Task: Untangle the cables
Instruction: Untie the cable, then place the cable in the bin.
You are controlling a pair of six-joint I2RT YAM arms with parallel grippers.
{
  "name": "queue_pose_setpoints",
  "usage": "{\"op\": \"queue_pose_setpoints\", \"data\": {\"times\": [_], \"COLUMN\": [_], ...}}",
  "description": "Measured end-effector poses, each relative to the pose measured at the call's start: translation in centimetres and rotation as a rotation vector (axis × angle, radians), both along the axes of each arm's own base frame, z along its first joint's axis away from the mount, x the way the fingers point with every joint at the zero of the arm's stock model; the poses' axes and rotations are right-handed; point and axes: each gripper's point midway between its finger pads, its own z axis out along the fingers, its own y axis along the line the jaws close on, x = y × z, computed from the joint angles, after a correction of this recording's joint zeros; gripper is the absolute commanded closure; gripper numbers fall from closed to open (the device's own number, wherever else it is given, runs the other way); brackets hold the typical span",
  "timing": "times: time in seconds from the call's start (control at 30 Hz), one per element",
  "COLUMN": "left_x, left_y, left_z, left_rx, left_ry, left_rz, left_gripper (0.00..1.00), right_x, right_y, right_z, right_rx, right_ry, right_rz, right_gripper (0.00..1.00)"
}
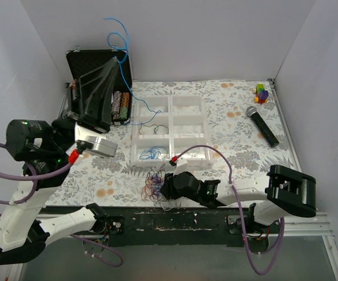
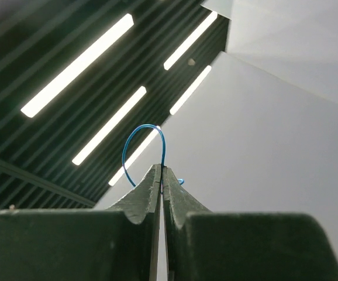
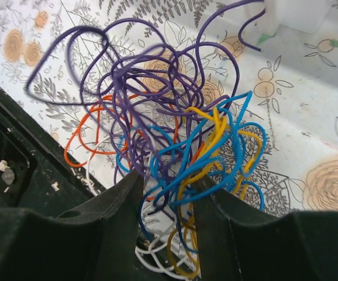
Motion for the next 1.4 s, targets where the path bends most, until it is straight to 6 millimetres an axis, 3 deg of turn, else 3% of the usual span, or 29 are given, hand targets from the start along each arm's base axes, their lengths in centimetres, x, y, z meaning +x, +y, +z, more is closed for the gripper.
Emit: {"op": "queue_pose_setpoints", "data": {"times": [0.07, 0.37, 0.5, 1.03, 1.4], "left_x": [1.3, 7.8, 9.1, 11.0, 11.9], "left_y": [-0.8, -4.4, -5.2, -6.1, -5.6], "left_z": [-2.6, -15.3, -18.8, -26.2, -28.2], "left_rx": [0.037, 0.203, 0.256, 0.348, 0.345], "left_ry": [0.052, 0.311, 0.373, 0.482, 0.530], "left_rz": [0.015, 0.105, 0.123, 0.165, 0.208], "left_gripper": [1.00, 1.00, 1.00, 1.00, 1.00], "right_x": [0.2, 1.2, 1.2, 1.9, 2.2], "right_y": [-0.4, -2.0, -3.2, -8.9, -11.0], "right_z": [1.1, 9.7, 11.6, 16.3, 14.1], "right_rx": [0.013, 0.199, 0.247, 0.362, 0.300], "right_ry": [-0.015, -0.128, -0.157, -0.235, -0.239], "right_rz": [-0.012, -0.060, -0.074, -0.194, -0.239], "right_gripper": [0.53, 0.53, 0.53, 0.52, 0.52]}}
